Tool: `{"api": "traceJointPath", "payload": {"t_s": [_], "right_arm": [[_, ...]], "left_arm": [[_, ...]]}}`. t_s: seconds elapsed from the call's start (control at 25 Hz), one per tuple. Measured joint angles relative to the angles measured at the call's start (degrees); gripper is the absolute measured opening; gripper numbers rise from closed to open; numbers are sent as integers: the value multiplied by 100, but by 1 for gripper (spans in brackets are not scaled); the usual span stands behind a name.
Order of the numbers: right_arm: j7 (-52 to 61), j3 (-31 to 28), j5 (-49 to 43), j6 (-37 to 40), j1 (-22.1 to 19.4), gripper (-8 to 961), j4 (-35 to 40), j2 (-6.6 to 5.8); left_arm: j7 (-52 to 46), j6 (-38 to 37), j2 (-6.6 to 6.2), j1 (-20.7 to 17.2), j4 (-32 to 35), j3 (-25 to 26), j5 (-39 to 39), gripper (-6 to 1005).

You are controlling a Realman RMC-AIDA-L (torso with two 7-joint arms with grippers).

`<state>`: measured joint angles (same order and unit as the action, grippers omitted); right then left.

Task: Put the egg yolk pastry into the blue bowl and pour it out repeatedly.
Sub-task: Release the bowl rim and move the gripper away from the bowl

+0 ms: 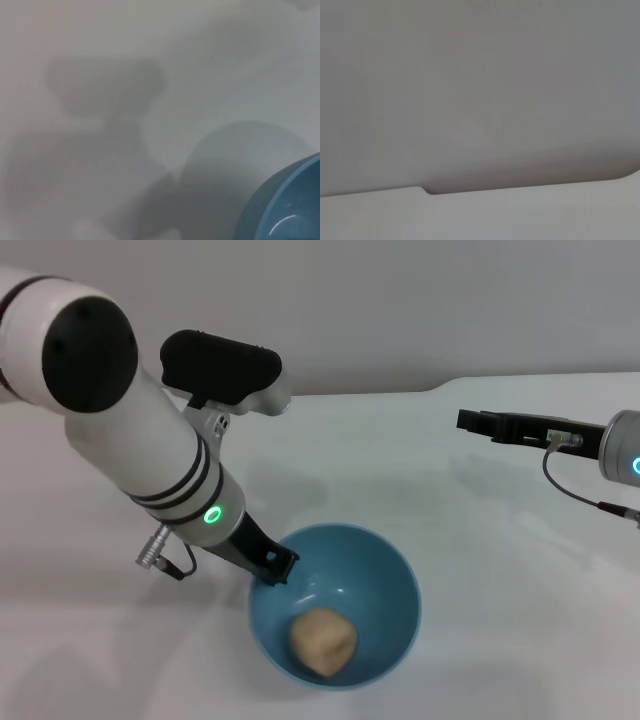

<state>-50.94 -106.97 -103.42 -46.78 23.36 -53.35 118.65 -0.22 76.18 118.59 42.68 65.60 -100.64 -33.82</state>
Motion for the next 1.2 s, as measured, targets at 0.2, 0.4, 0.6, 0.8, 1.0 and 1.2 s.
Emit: {"api": "traceJointPath", "payload": {"t_s": [0.2, 0.4, 0.6, 0.8, 1.0, 1.2], "right_arm": [[-3, 6, 0, -3, 0, 293, -1, 0], [-4, -14, 0, -11, -3, 293, -7, 0], [-4, -18, 0, -12, -6, 293, -2, 0], [-4, -29, -2, -11, -7, 293, 0, 0], [-4, -63, -3, -9, -18, 293, 0, 0], [-4, -76, -3, -2, -31, 293, 0, -2]], "left_arm": [[-89, -211, 7, -38, -169, -85, -54, 0], [-44, -397, 3, -16, -471, -97, -318, 10], [-45, -525, -4, -49, -510, -114, -376, 38], [-37, -598, -17, -38, -507, -144, -385, 93], [-37, -638, -23, -52, -476, -117, -385, 259], [-35, -689, -42, -61, -386, -57, -382, 494]]}}
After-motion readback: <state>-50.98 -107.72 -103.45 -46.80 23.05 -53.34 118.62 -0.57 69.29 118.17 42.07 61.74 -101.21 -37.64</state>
